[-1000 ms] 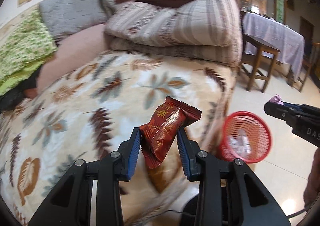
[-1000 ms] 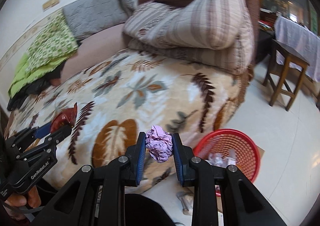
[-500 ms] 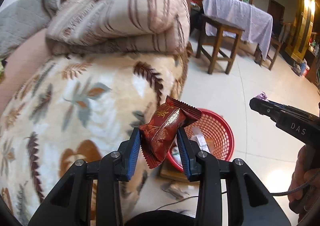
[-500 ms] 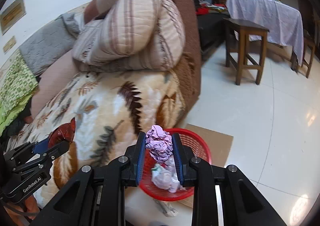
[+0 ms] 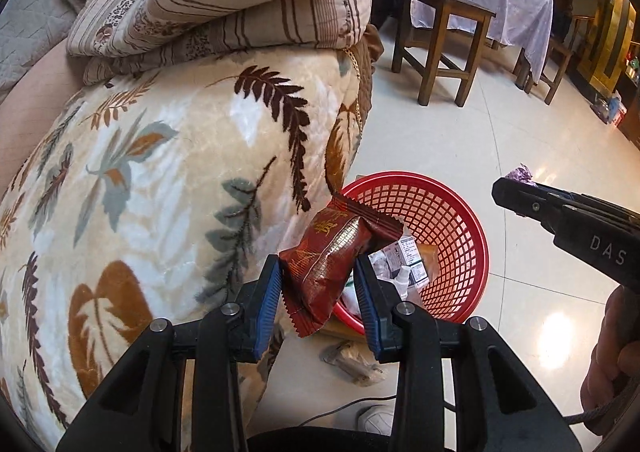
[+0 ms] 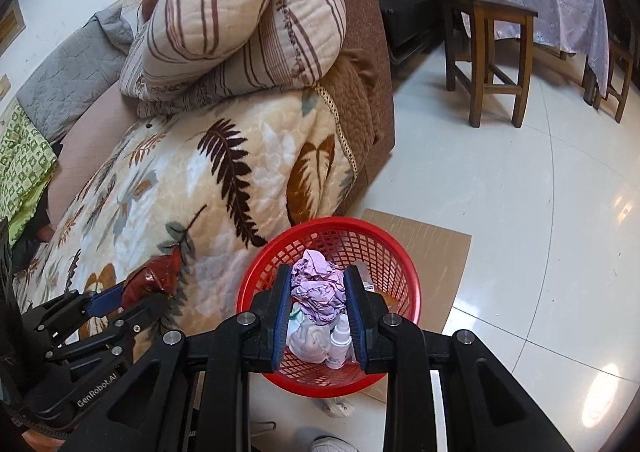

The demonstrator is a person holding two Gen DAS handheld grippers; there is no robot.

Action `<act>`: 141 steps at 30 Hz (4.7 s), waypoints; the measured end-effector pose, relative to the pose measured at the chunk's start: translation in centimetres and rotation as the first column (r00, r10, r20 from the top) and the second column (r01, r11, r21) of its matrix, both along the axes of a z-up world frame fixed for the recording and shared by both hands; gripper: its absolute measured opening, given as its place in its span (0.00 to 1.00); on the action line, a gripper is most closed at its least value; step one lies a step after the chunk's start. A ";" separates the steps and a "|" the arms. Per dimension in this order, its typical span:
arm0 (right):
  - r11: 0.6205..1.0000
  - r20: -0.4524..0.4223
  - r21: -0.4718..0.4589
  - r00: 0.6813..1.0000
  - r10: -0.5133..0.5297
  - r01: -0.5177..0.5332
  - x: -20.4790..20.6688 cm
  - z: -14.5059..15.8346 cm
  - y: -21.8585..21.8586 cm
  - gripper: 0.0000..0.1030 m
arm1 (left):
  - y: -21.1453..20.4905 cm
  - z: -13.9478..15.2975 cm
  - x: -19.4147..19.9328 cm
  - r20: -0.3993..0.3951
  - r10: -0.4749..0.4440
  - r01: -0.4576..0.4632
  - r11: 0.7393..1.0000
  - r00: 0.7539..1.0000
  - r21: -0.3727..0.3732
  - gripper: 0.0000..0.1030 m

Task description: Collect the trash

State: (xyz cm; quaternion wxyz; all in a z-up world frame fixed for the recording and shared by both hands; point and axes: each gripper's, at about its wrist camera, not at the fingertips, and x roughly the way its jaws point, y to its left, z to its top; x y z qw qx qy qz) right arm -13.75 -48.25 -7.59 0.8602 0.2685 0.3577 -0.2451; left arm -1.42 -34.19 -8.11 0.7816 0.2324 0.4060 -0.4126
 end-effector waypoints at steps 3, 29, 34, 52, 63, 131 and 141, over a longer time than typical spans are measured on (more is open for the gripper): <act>1.000 -0.007 0.002 1.000 0.002 -0.002 0.3 -0.3 -0.3 0.27 | -0.6 -0.2 0.0 -0.006 -0.003 0.003 1.000 1.000 0.000 0.35; 0.999 -0.021 0.000 0.999 -0.048 0.048 0.5 -1.0 -2.8 0.53 | -2.7 -0.2 0.2 -0.061 -0.040 0.037 0.998 0.997 -0.053 0.63; 0.997 -0.027 -0.018 0.997 -0.073 0.073 -0.1 -0.3 -2.7 0.57 | -1.6 0.7 0.4 -0.054 -0.023 0.019 0.998 0.998 -0.061 0.65; 0.901 -0.050 -0.408 0.981 -0.186 0.150 -3.9 5.7 12.3 0.97 | 16.1 8.2 -1.9 0.240 0.130 -0.082 0.976 0.962 -0.201 0.95; 0.911 -0.160 -0.409 0.980 -0.118 0.043 -5.6 5.1 19.4 0.98 | 21.7 9.0 -5.8 0.353 0.169 -0.106 0.976 0.920 -0.191 0.97; 0.906 -0.217 -0.419 0.975 -0.043 -0.053 -4.3 3.9 21.4 0.98 | 23.1 8.3 -4.1 0.225 0.213 -0.168 0.965 0.951 -0.203 0.97; 0.909 -0.225 -0.411 0.974 -0.034 -0.064 -4.1 3.5 21.1 0.98 | 23.5 7.8 -3.6 0.188 0.240 -0.200 0.958 0.952 -0.207 0.97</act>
